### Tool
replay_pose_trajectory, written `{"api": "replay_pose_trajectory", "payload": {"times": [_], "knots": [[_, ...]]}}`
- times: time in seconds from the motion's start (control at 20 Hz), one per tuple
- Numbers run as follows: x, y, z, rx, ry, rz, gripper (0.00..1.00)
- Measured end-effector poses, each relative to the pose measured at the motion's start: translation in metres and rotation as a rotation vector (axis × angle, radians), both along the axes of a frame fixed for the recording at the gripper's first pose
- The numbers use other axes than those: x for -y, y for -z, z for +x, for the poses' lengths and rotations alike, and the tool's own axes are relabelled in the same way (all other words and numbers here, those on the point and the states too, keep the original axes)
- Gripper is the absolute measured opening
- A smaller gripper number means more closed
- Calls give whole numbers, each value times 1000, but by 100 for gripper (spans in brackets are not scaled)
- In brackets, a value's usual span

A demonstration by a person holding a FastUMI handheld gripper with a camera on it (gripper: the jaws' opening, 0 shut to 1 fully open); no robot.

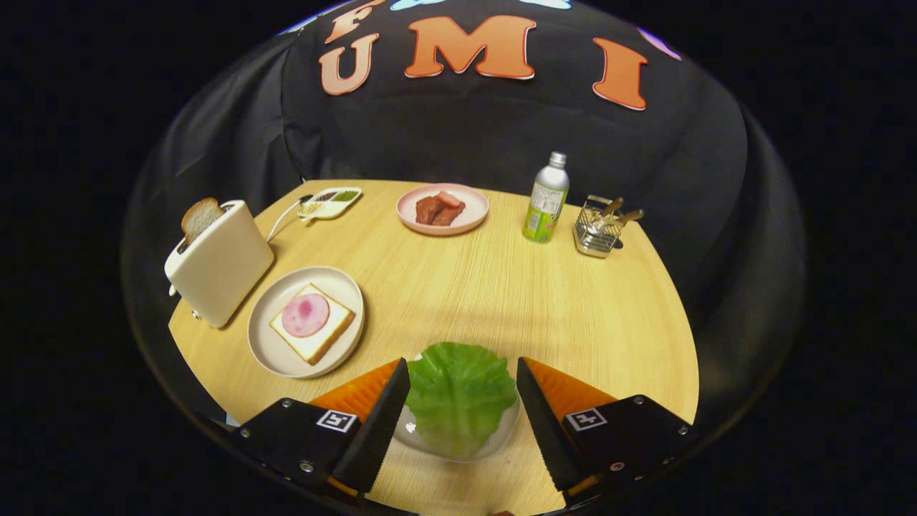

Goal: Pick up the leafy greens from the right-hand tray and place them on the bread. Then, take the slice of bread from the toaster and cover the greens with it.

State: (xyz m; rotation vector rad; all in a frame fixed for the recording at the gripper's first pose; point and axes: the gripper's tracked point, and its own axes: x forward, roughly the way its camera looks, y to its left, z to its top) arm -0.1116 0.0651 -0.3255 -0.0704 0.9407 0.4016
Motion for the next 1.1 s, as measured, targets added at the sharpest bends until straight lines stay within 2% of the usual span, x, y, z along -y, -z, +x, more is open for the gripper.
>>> {"api": "replay_pose_trajectory", "payload": {"times": [0.5, 0.75, 0.95, 1.05, 1.1], "knots": [[-2, 70, -22, -264, -83, -101, 84], [-4, 87, -30, -381, -62, -113, 84], [3, 94, -26, -428, -8, -124, 72], [9, 96, -23, -435, 21, -127, 62], [12, 97, -23, -440, 37, -127, 50]]}}
